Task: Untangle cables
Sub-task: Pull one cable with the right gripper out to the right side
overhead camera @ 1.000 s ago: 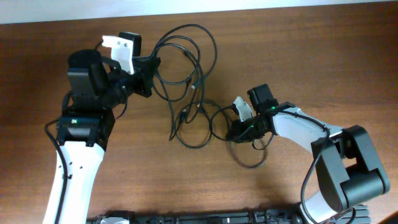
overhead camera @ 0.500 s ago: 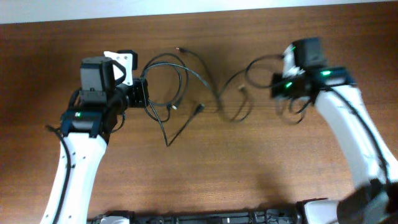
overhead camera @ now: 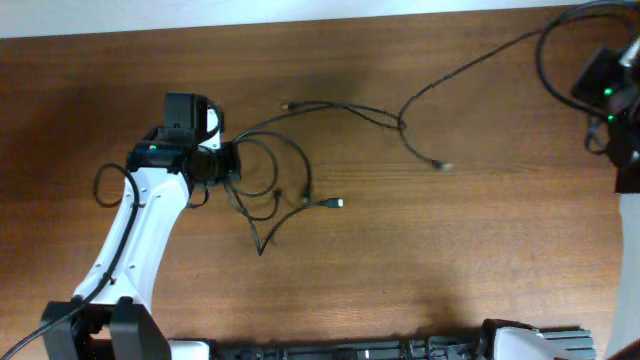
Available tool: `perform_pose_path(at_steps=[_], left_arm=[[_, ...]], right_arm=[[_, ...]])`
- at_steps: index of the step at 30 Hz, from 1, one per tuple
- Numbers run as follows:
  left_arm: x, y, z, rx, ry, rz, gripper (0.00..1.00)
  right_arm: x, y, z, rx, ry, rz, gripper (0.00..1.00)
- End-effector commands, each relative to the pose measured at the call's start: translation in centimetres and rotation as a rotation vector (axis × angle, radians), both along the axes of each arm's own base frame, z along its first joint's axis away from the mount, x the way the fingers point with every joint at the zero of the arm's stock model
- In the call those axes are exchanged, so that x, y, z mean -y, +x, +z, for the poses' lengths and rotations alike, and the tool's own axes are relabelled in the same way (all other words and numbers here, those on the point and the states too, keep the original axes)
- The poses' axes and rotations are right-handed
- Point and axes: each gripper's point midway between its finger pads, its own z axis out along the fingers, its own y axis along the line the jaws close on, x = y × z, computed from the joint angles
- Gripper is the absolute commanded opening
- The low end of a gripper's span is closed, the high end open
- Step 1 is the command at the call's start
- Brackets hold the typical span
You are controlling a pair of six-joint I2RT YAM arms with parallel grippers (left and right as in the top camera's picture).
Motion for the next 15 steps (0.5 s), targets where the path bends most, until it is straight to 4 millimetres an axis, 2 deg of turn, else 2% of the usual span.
perform_pose_path(at_steps=[1, 6, 9, 10, 12, 13, 15], left_arm=[[-4.9, 0.0, 0.1, 0.012, 0.184, 0.276, 0.0], [-5.0, 0.0, 0.2, 0.02, 0.164, 0.336, 0.0], [-4.5, 0.1, 0.1, 0.015, 0.14, 0.325, 0.0], [-3.7, 0.1, 0.0, 0.009, 0.095, 0.306, 0.0], [-0.1, 0.8, 0.2, 0.017, -0.064, 0.15, 0.0], [1.7, 1.3, 0.7, 0.042, -0.132, 0.045, 0.0], [3.1, 1.6, 1.3, 0.07, -0.179, -0.053, 0.0]], right_arm=[[4.6, -3.2, 1.7, 0.049, -0.028, -0.251, 0.04], [7.7, -5.8, 0.7, 0.042, 0.026, -0.398, 0.04], [7.5, -5.7, 0.3, 0.054, 0.08, -0.392, 0.04], [6.7, -5.0, 0.0, 0.05, 0.106, -0.331, 0.04], [4.3, -3.3, -1.1, 0.024, 0.193, -0.179, 0.04], [3.8, -2.9, -1.9, -0.003, 0.212, -0.142, 0.04], [3.8, -2.4, -3.0, -0.043, 0.227, -0.129, 0.04]])
